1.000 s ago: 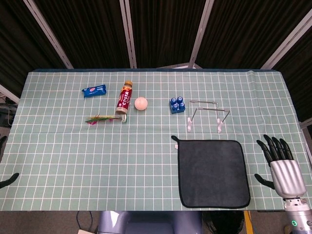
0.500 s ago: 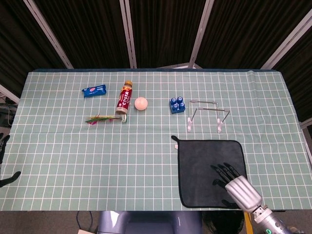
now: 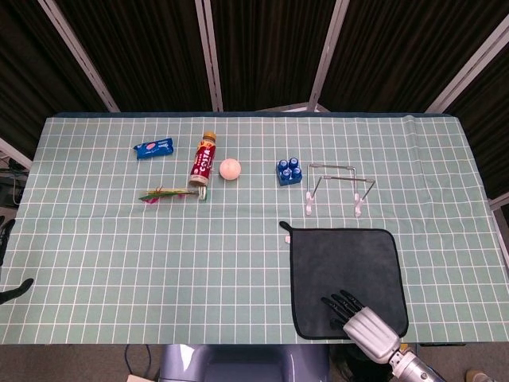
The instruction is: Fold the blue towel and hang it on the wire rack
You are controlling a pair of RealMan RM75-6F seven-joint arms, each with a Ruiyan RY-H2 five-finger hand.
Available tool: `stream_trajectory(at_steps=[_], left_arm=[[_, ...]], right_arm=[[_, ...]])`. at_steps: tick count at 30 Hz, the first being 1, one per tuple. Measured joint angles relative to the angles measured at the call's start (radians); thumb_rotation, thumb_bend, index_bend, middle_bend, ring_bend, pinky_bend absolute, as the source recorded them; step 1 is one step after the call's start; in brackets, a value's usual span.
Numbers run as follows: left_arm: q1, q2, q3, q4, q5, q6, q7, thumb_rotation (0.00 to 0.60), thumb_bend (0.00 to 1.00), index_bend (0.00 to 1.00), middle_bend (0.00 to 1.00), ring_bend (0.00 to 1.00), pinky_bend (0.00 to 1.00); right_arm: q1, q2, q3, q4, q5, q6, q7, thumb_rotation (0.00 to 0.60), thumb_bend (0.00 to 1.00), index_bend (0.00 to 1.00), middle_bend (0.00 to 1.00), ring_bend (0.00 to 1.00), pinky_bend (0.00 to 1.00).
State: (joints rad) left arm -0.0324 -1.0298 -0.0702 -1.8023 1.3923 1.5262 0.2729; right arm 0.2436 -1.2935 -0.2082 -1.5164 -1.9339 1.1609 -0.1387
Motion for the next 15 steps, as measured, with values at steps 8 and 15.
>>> stream_trajectory(at_steps=[8,15], left_arm=[[-0.005,-0.005,0.0,0.0,-0.006,-0.005,0.011,0.6,0.0,0.0,0.0,0.0,0.0],[-0.007,-0.008,0.002,0.0,-0.008,-0.008,0.016,0.6,0.0,0.0,0.0,0.0,0.0]], right_arm=[[-0.001,-0.033,-0.011,0.065,0.003,0.019,-0.001,0.6,0.16,0.41,0.0,0.0,0.0],[-0.001,-0.059,-0.015,0.117,0.007,0.039,0.004,0.6,0.17,0.42,0.0,0.0,0.0]])
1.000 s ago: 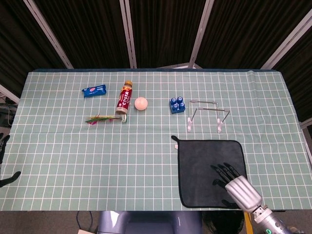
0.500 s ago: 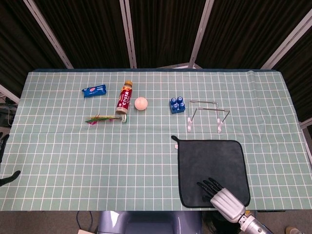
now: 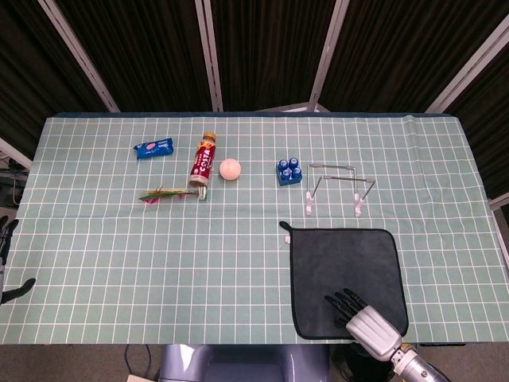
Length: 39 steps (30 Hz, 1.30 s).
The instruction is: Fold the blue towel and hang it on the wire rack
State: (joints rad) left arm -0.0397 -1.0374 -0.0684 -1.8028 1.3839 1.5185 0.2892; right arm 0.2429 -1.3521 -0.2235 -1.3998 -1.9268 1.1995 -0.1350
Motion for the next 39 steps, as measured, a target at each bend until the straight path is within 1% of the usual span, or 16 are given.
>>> stream_trajectory(at_steps=[11,28,33,39], left_arm=[[-0.002,0.001,0.003,-0.001,0.0,-0.002,0.0,0.6,0.0,0.0,0.0,0.0,0.0],[-0.005,0.0,0.006,-0.002,-0.001,-0.004,0.005,0.6,0.0,0.0,0.0,0.0,0.0],[-0.005,-0.001,0.006,-0.002,-0.001,-0.004,0.006,0.6,0.0,0.0,0.0,0.0,0.0],[-0.006,-0.002,0.007,-0.003,0.0,-0.003,0.008,0.6,0.0,0.0,0.0,0.0,0.0]], right_arm=[[0.003,-0.006,-0.004,0.013,0.02,0.014,-0.001,0.6,0.18,0.43,0.0,0.0,0.0],[0.001,-0.018,-0.019,0.04,0.026,0.018,-0.053,0.6,0.18,0.43,0.0,0.0,0.0],[0.001,-0.024,-0.019,0.05,0.031,0.025,-0.049,0.6,0.26,0.43,0.0,0.0,0.0],[0.002,-0.025,-0.021,0.052,0.033,0.033,-0.042,0.6,0.33,0.43,0.0,0.0,0.0]])
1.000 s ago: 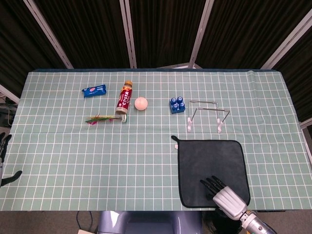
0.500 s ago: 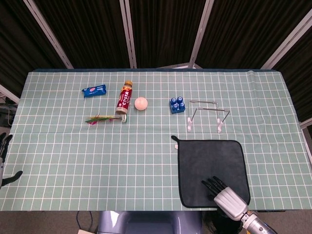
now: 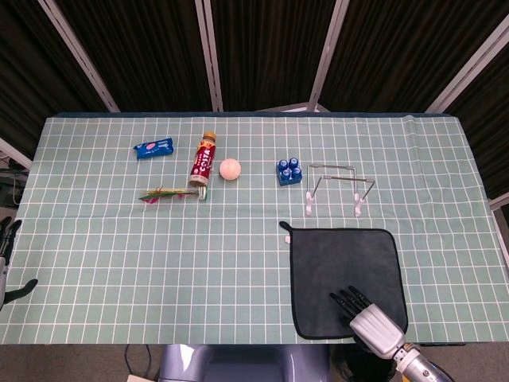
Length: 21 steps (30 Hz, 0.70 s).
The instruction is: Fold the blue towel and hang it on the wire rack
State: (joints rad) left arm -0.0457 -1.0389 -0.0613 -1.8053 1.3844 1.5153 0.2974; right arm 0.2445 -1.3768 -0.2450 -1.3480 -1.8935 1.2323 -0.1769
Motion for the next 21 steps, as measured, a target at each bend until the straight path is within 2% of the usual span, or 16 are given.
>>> stream_trajectory(at_steps=[9,16,21], left_arm=[[-0.001,-0.001,0.001,0.0,0.001,0.0,0.001,0.6,0.0,0.0,0.0,0.0,0.0],[-0.001,0.0,0.002,0.0,0.002,0.001,0.0,0.6,0.0,0.0,0.0,0.0,0.0],[0.0,0.001,0.002,-0.002,0.003,0.004,-0.002,0.6,0.0,0.0,0.0,0.0,0.0]], right_arm=[[0.001,-0.003,-0.002,0.006,0.001,0.012,0.01,0.6,0.36,0.44,0.0,0.0,0.0],[-0.005,-0.021,0.005,0.03,-0.007,0.058,0.037,0.6,0.36,0.55,0.0,0.0,0.0],[-0.009,-0.04,0.01,0.054,-0.006,0.08,0.084,0.6,0.4,0.58,0.0,0.0,0.0]])
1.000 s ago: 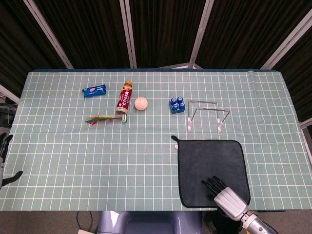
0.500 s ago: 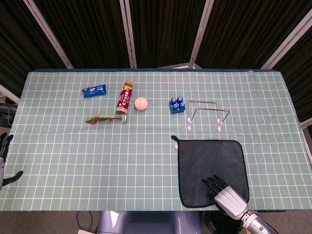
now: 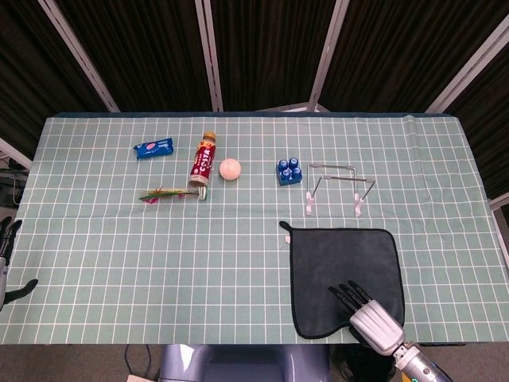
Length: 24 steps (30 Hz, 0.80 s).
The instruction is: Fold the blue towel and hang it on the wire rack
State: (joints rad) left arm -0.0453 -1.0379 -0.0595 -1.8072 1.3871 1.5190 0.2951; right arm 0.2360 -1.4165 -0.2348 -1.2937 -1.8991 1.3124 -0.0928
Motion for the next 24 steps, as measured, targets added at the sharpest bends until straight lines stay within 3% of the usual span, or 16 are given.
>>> stream_trajectory(at_steps=[12,24], left_arm=[[-0.002,0.001,-0.003,0.002,-0.007,-0.004,-0.004,0.6,0.0,0.0,0.0,0.0,0.0],[-0.01,-0.006,-0.007,0.008,-0.027,-0.018,0.01,0.6,0.0,0.0,0.0,0.0,0.0]], right_arm=[[0.041,0.03,0.064,-0.116,0.126,-0.084,0.058,0.6,0.41,0.64,0.05,0.0,0.0],[0.141,0.085,0.244,-0.253,0.453,-0.287,0.002,0.6,0.41,0.67,0.08,0.0,0.0]])
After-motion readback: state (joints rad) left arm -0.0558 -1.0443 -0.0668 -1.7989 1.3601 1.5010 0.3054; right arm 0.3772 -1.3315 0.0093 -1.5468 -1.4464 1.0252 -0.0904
